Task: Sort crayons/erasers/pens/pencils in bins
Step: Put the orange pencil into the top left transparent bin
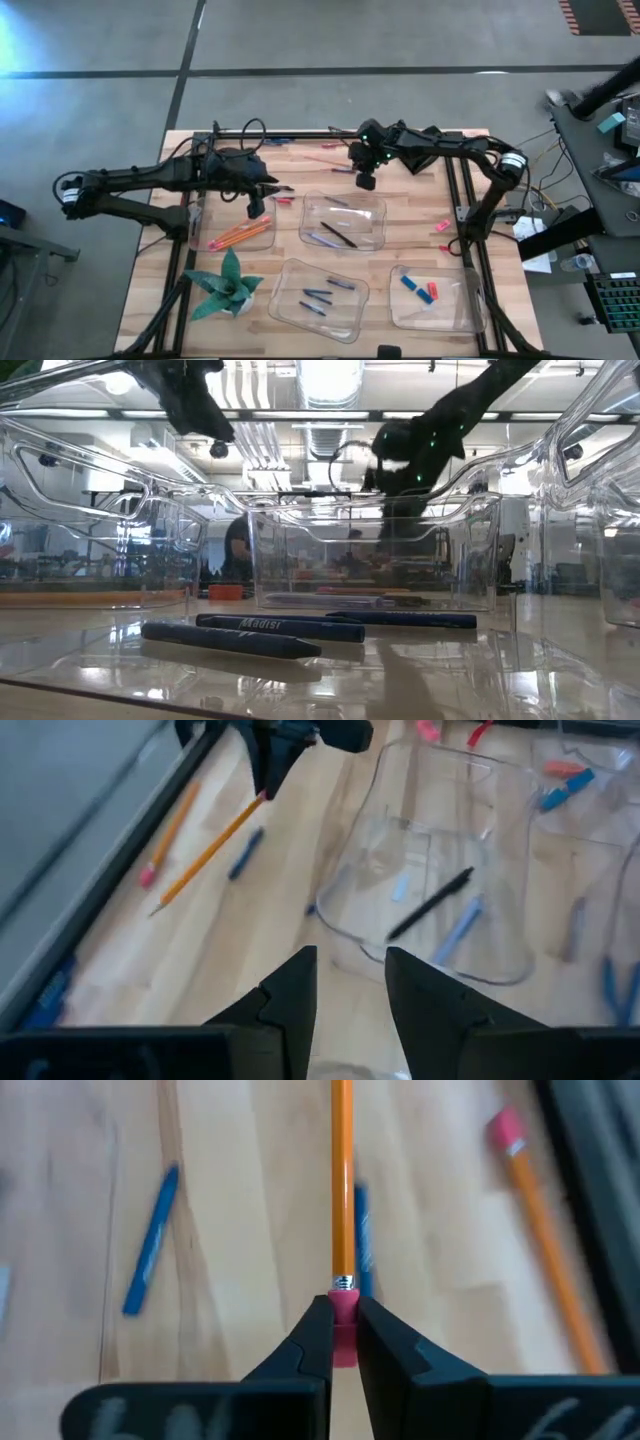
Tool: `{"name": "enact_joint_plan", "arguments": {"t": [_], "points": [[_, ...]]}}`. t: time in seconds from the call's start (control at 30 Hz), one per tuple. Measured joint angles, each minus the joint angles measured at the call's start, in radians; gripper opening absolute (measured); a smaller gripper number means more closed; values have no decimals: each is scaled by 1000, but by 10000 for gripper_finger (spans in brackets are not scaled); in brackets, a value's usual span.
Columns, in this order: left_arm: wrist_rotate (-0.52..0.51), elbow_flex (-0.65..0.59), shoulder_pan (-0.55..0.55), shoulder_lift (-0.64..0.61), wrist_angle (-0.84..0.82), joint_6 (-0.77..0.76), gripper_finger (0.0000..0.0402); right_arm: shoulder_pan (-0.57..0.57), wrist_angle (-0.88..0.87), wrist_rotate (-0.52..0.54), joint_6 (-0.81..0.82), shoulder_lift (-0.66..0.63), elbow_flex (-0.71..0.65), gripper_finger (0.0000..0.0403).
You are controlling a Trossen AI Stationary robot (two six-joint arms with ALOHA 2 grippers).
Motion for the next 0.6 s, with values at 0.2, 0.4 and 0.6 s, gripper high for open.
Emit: {"name": "enact_joint_plan", "arguments": {"t": [0.2, 0.4, 0.6], "points": [[0, -117, 0, -3, 268, 146, 107, 0, 154, -2, 37, -81, 1, 20], [-13, -307, 3, -32, 785, 268, 107, 25, 397, -10, 60, -115, 1, 20], [-29, -468, 33, -23, 1232, 258, 107, 81, 593, -69, 49, -106, -1, 20]]}}
